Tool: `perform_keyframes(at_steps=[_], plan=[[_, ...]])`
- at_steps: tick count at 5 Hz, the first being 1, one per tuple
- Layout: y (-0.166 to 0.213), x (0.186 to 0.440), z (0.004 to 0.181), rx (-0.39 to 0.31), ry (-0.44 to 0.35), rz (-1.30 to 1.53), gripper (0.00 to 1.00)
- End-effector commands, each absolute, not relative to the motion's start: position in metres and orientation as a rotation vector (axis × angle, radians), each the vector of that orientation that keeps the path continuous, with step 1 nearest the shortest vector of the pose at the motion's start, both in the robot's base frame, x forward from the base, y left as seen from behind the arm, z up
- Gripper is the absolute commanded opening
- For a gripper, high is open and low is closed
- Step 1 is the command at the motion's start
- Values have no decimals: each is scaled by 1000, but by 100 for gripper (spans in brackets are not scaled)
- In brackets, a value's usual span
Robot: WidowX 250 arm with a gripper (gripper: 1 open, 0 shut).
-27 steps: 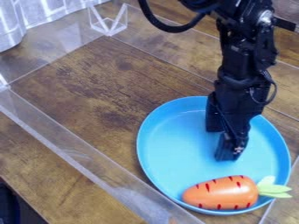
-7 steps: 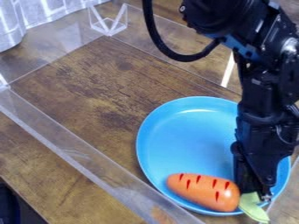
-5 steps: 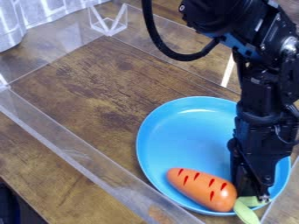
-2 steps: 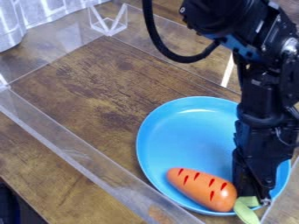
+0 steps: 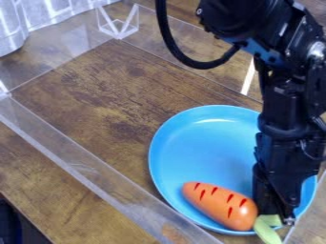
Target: Put the carrot in the blue tray
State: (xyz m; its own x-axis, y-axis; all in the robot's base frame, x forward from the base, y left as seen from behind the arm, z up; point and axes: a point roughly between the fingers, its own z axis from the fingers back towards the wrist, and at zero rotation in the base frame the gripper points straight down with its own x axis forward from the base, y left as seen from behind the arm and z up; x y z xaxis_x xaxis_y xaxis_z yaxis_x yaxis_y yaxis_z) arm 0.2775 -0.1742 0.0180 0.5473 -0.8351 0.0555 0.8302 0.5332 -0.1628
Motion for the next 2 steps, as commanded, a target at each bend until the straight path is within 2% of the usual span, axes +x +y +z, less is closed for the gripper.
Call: perform_keyframes(at_steps=[1, 2], plan=[[-167, 270, 13, -179, 69, -986, 0], [-165, 269, 14, -181, 77, -986, 0]])
